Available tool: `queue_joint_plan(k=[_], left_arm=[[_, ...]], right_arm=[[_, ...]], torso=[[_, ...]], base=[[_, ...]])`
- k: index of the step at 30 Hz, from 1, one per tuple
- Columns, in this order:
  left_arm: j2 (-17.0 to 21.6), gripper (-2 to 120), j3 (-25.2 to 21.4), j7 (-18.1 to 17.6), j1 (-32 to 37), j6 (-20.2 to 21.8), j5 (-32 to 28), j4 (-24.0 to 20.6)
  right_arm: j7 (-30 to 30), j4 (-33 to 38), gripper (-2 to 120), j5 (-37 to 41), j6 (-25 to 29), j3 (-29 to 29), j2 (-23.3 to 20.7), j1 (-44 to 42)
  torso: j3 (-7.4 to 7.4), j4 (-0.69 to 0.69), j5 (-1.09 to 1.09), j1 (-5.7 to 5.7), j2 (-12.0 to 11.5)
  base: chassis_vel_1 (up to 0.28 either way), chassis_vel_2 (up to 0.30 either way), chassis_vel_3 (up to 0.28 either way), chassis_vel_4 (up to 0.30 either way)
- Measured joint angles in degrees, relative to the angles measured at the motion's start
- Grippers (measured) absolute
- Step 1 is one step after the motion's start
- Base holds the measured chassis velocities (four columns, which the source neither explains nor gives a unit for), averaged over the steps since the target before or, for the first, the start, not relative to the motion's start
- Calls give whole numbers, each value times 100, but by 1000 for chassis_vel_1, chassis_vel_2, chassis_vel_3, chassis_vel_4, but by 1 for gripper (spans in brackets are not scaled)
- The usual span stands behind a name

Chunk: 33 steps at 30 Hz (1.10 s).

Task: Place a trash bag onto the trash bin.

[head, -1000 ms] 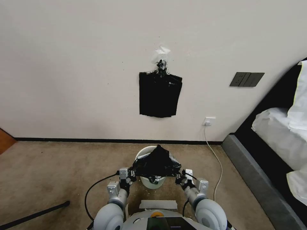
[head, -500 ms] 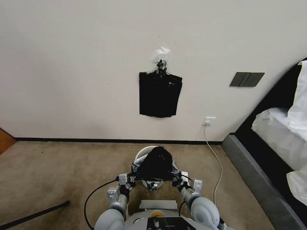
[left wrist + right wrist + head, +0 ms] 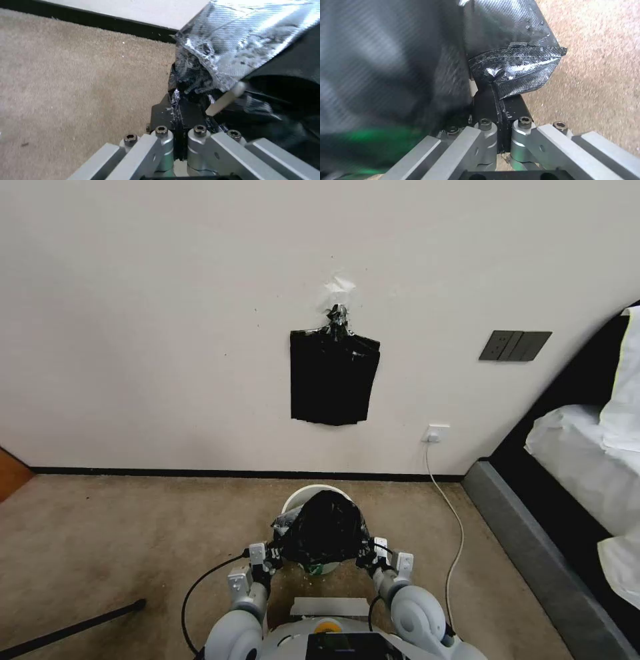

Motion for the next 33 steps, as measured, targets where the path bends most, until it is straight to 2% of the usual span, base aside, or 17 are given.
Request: queue_joint_plan(k=[11, 13, 14, 17, 18, 22, 23, 26, 27, 28, 29, 30, 31, 33], left_arm=[[13, 0, -23, 33, -67, -97, -67, 138], [40, 10, -56, 21, 5, -87, -63, 69], [40, 10, -56, 21, 5, -87, -63, 69], [78, 25, -153, 14, 144, -51, -2, -30], [78, 25, -153, 14, 144, -51, -2, -30], [111, 43, -231, 48, 293, -61, 104, -121], [111, 43, -231, 48, 293, -61, 104, -121], [117, 57, -290, 161, 416, -83, 174, -196], [117, 57, -290, 161, 416, -83, 174, -196], [117, 64, -319, 182, 460, -90, 204, -222], [116, 64, -325, 185, 467, -92, 209, -226], [111, 74, -388, 196, 534, -109, 229, -275], [111, 74, -388, 196, 534, -109, 229, -275], [112, 82, -462, 220, 618, -120, 240, -338]], right_arm=[[-153, 13, 0, -103, 104, 3, -35, -113], [-164, 95, 8, -126, 108, 15, -53, -215], [-164, 95, 8, -126, 108, 15, -53, -215], [-169, 262, 23, -198, 111, 61, -120, -413], [-169, 262, 23, -198, 111, 61, -120, -413], [-165, 432, 42, -223, 111, 148, -172, -579], [-165, 432, 42, -223, 111, 148, -172, -579], [-152, 534, 55, -274, 111, 191, -187, -690], [-152, 534, 55, -274, 111, 191, -187, -690], [-146, 569, 62, -307, 111, 204, -198, -750], [-145, 573, 64, -311, 111, 206, -200, -756], [-125, 616, 72, -345, 109, 234, -228, -830], [-125, 616, 72, -345, 109, 234, -228, -830], [-87, 669, 81, -374, 107, 284, -267, -911]], torso=[[0, 0, 0, 0, 0], [0, 0, 1, 0, 0], [0, 0, 1, 0, 0], [0, 1, 0, 0, 0], [0, 1, 0, 0, 0], [-1, 0, 0, 0, 0], [-1, 0, 0, 0, 0], [-1, 1, 0, 0, 0], [-1, 1, 0, 0, 0], [-1, 0, 0, 0, 0], [-1, 0, 1, 0, 0], [-1, 1, 0, 0, 0], [-1, 1, 0, 0, 0], [-1, 0, 1, 0, 0]], base=[[0, 0, 0, 0], [0, 0, 0, 0], [0, 0, 0, 0], [0, 0, 0, 0], [0, 0, 0, 0], [0, 0, 0, 0], [0, 0, 0, 0], [0, 0, 0, 0], [0, 0, 0, 0], [0, 0, 0, 0], [0, 0, 0, 0], [0, 0, 0, 0], [0, 0, 0, 0], [0, 0, 0, 0]])
